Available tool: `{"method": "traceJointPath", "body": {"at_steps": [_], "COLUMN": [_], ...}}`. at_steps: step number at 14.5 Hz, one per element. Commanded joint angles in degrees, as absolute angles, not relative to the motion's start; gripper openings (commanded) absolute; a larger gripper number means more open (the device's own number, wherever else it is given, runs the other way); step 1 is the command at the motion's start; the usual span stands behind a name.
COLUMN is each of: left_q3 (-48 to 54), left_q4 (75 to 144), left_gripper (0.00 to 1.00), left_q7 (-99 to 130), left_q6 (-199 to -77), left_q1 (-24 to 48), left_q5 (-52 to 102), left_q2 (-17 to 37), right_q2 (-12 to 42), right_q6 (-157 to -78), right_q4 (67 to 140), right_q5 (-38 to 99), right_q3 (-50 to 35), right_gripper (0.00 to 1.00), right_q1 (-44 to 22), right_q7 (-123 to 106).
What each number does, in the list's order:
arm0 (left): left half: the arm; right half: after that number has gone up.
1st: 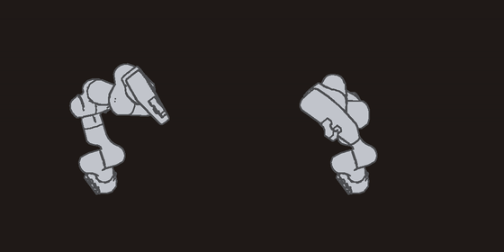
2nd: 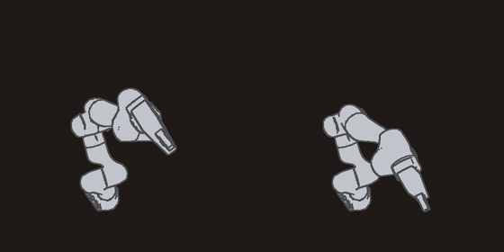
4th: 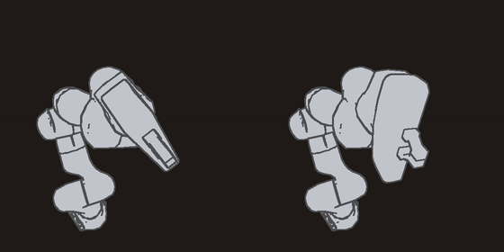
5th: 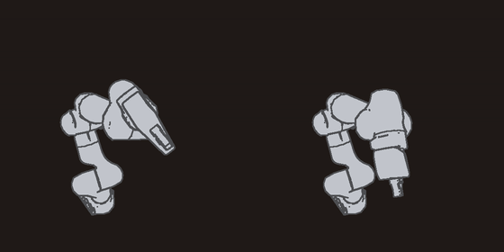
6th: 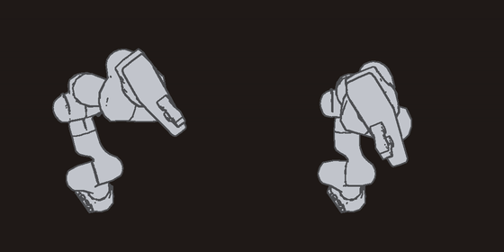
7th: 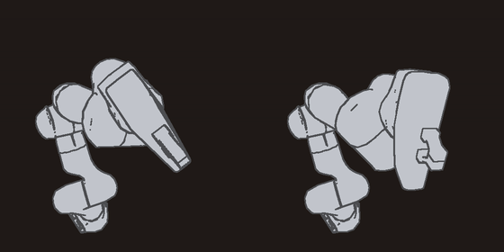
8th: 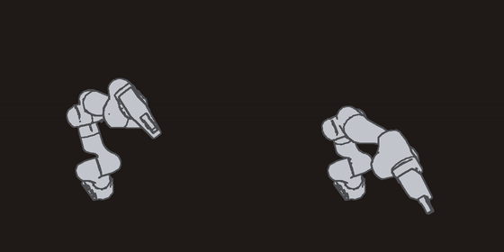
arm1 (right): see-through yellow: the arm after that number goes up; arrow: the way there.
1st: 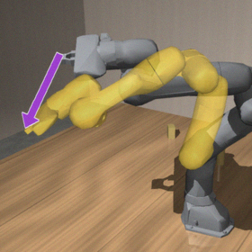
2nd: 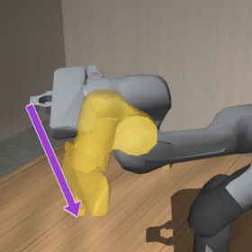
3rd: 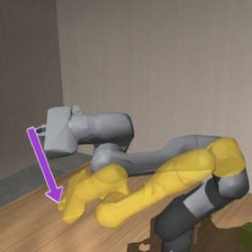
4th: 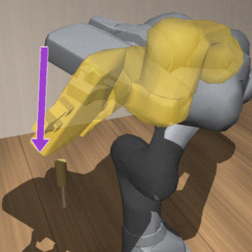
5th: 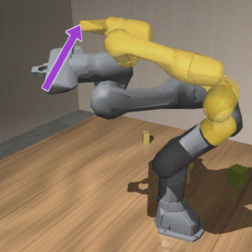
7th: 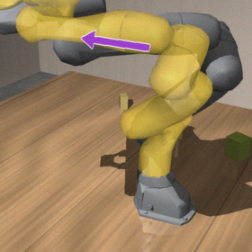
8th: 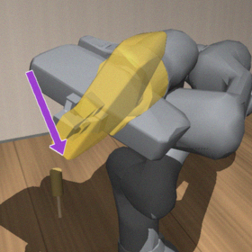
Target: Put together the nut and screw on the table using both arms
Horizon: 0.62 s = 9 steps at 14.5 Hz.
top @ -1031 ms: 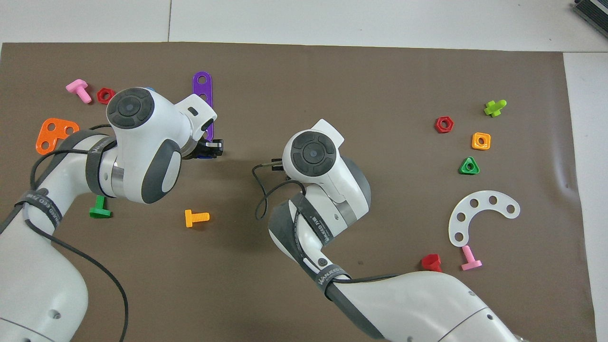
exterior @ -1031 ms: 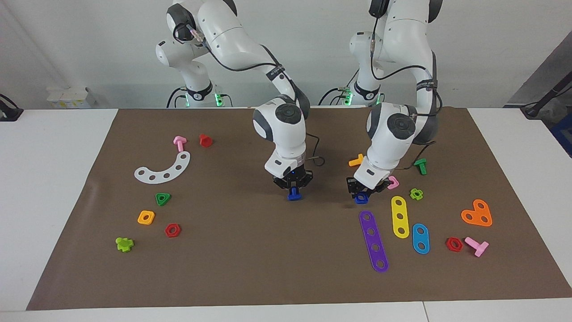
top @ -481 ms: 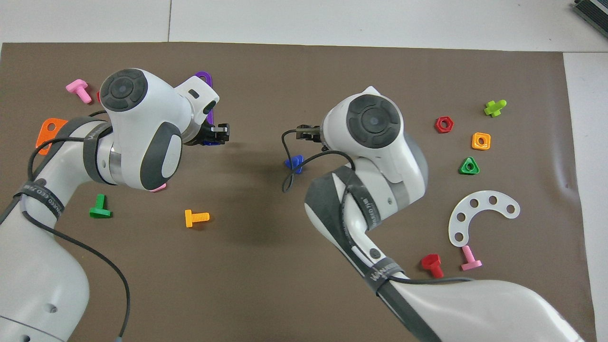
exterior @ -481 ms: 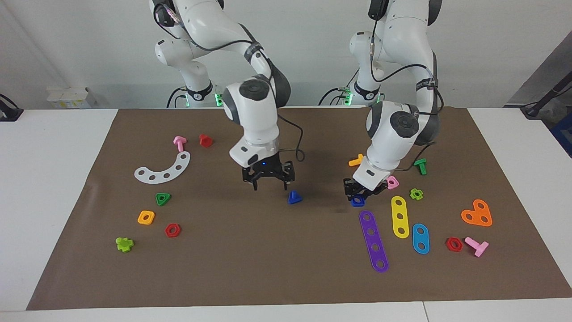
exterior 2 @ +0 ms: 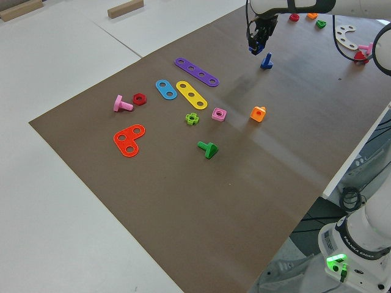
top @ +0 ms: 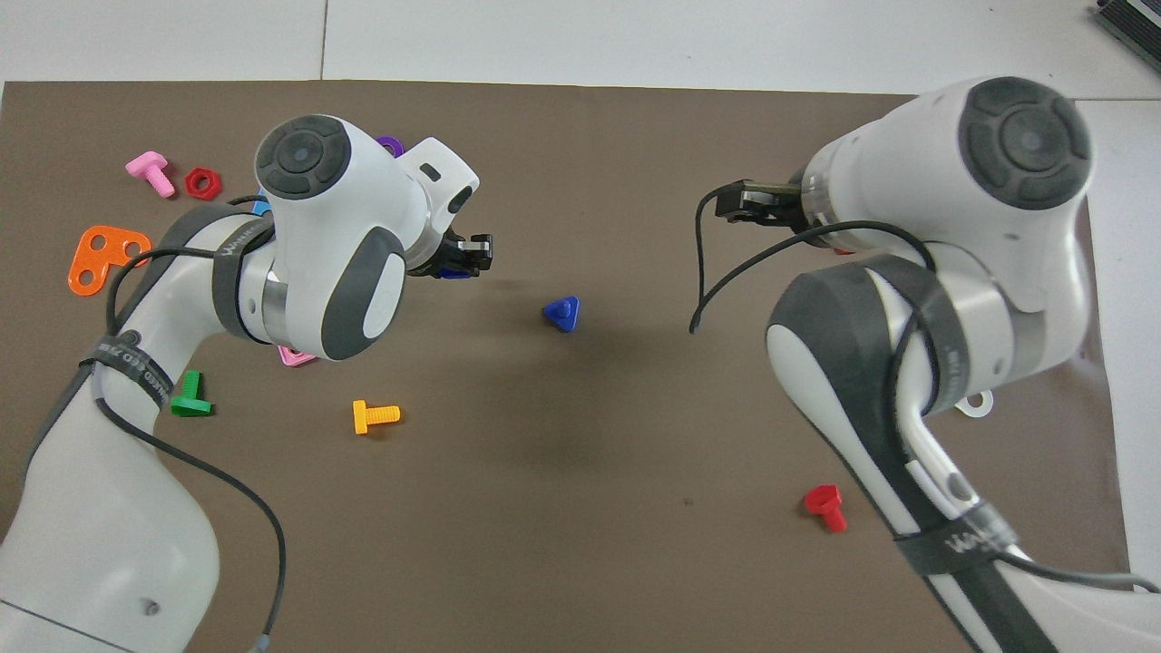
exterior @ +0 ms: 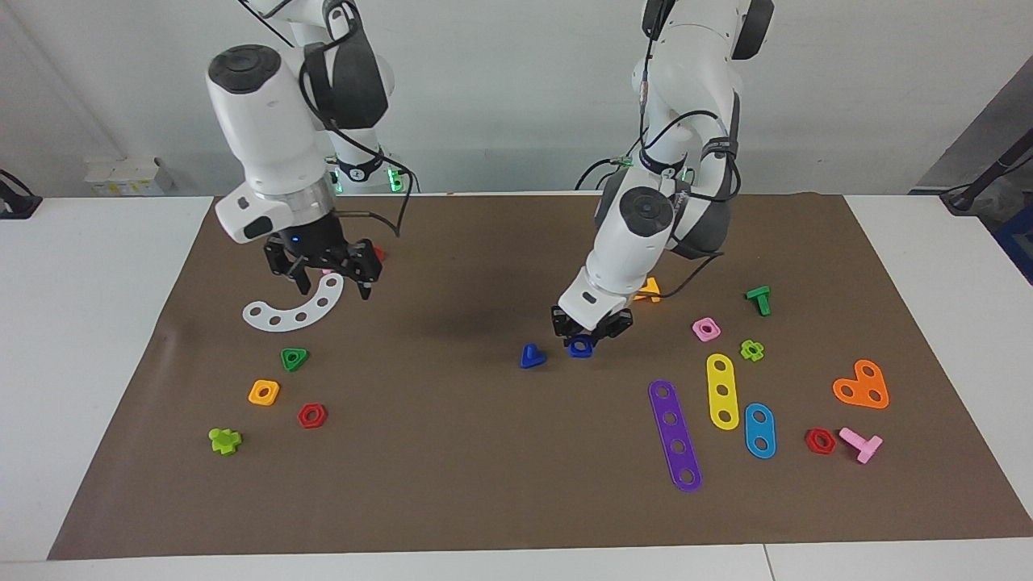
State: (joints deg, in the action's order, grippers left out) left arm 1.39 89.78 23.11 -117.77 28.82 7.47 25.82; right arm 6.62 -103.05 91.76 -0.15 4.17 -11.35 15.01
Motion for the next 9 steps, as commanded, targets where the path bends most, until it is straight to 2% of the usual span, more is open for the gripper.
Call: {"method": "traceJointPath", "body": {"at_steps": [1, 4, 9], "left_q3": [0.1, 0.2, 0.3], "left_q4": [82.5, 82.4, 82.8], "left_gripper": [0.14, 0.13, 0.12], "left_q7": [25.6, 26.4, 26.5], "left_q6": [-114.3, -115.0, -115.6], "left_q1": [31.4, 33.0, 34.3], "left_q5": [8.5, 8.6, 8.8], "left_q2": [30.7, 31.3, 31.9], "right_q2": [1.9, -0.4, -2.9], "right_q6": [-99.4, -93.4, -90.5], "right_q4": [93.9, 93.3, 92.9], "right_q5": [0.3, 0.2, -1.5], "right_q3": [3.2, 3.3, 3.2], "right_gripper": [1.00, 1.00, 1.00], "right_q1": [-5.0, -0.4, -0.1], "right_q7": [6.9, 2.1, 2.6]}}
